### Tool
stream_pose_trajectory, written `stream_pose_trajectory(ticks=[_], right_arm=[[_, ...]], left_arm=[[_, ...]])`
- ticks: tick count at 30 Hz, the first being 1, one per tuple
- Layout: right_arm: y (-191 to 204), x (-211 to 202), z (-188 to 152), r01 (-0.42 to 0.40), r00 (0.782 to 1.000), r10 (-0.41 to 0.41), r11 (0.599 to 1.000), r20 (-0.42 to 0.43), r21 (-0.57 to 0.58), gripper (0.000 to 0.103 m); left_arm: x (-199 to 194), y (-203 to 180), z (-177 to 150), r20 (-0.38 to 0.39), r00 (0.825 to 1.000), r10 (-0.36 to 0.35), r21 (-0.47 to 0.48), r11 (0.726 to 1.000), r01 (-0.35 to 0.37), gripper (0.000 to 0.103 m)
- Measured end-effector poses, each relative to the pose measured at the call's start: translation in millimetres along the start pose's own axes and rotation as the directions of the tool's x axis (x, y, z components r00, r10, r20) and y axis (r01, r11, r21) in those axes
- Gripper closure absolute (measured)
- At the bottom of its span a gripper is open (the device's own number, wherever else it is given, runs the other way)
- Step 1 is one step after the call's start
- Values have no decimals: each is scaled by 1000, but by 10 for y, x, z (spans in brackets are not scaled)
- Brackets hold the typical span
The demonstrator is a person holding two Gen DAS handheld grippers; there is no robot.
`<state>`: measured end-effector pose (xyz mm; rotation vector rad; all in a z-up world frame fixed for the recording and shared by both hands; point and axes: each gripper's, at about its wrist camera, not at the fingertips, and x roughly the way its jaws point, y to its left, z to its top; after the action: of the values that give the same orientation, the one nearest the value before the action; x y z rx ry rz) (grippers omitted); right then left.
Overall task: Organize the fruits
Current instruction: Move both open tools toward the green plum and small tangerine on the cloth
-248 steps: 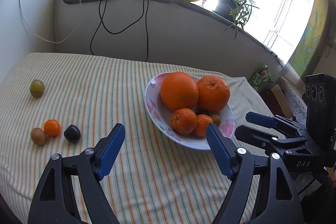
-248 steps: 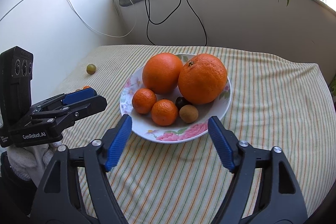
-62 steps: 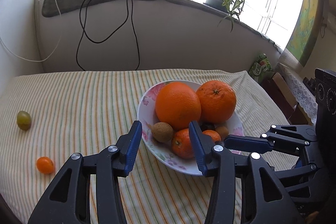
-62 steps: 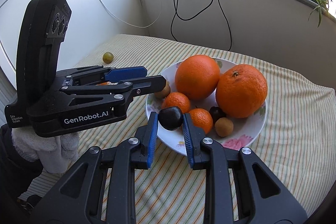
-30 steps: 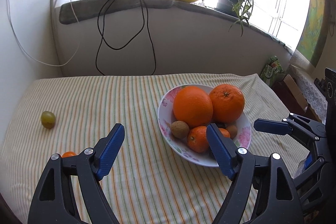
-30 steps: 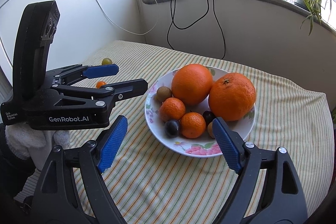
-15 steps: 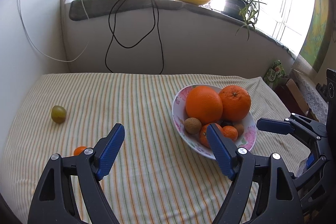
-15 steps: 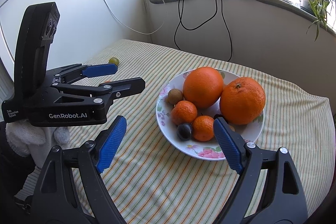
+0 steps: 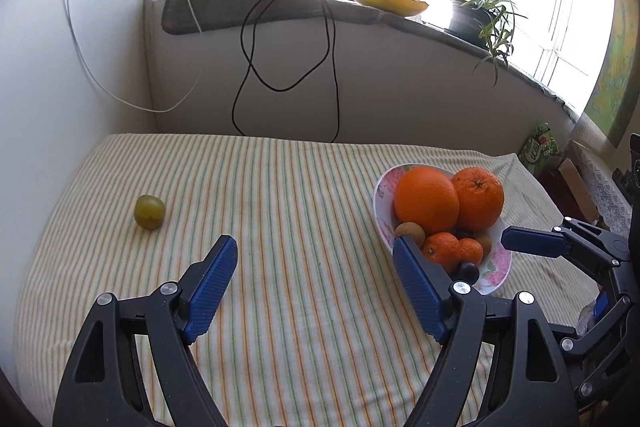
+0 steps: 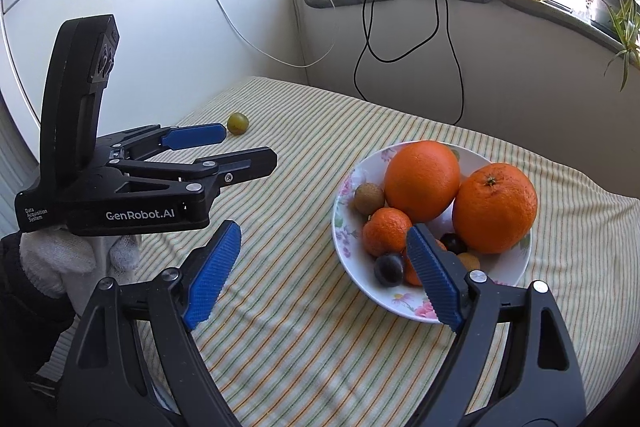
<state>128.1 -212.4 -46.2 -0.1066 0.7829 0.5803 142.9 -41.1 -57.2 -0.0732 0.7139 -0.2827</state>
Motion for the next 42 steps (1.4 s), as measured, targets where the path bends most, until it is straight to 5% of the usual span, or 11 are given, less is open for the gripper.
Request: stream_pose_trajectory(ticks=[27,38,42], right_arm=[[567,550,253,-127,992,125,990,-33,-62,16],[864,1014,341,-188,978,177,978,-114,-92,41],[918,1174,368,-199,973,186,976,-137,-83,42]], left_arm=[[-143,982,-52,0,996,89,-134,987,-89,26],[47,1258,24,-22,997,70,-165,984,-73,43],[178,1336,26,-44,997,61,-175,982,-68,47]])
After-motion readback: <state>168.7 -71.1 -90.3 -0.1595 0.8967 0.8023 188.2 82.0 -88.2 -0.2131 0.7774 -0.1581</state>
